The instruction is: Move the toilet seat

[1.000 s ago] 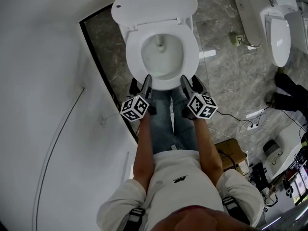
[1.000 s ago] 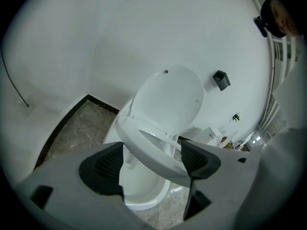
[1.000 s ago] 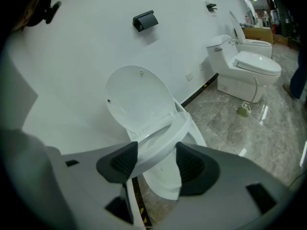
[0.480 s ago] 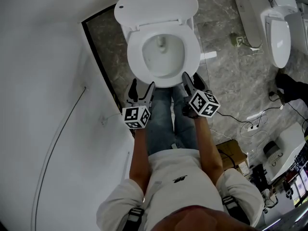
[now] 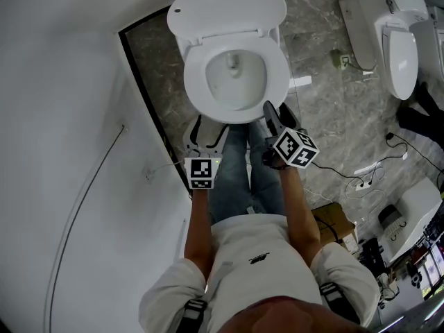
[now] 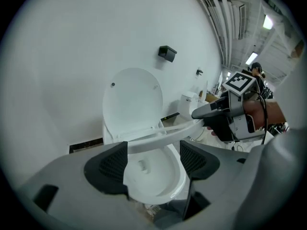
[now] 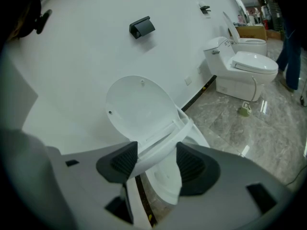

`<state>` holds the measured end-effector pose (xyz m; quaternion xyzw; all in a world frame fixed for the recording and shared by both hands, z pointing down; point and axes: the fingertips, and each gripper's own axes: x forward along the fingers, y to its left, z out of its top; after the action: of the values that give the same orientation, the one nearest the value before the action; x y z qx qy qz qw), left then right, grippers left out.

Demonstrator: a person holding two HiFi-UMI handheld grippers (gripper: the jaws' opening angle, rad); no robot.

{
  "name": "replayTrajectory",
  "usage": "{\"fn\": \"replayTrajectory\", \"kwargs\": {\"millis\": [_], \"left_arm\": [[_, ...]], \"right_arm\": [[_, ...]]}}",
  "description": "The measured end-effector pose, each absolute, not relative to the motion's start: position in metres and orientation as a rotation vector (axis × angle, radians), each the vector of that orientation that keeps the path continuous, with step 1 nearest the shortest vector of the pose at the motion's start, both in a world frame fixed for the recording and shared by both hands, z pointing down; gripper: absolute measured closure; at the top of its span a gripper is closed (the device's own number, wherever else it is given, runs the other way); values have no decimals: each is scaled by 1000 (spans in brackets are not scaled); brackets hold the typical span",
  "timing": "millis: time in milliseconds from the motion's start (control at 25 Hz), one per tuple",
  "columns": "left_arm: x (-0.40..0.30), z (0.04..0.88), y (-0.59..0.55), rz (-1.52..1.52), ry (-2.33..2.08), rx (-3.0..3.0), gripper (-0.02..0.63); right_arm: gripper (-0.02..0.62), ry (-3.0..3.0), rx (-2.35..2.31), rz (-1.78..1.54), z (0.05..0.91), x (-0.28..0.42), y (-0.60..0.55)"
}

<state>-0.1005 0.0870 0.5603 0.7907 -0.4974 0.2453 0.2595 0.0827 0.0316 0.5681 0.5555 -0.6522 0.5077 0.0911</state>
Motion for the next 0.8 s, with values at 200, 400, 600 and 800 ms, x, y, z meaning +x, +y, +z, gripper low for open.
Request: {"fn": "replayTrajectory", "kwargs": {"millis": [200, 400, 600, 800], "left_arm": [[-98, 557, 78, 688, -1355, 2158, 252], [-98, 555, 74, 638, -1352, 2144, 264], [-98, 548, 68, 632, -1361, 2143, 264], [-102, 546, 61, 610, -1381, 2135, 265]], "right_arm": [[327, -1939, 1663, 1512, 564, 82, 28], [327, -1931, 1691, 1516, 561, 83, 24], [327, -1952, 1688, 1447, 551, 85, 18], [353, -2066, 1621, 1263, 534, 81, 12]]}}
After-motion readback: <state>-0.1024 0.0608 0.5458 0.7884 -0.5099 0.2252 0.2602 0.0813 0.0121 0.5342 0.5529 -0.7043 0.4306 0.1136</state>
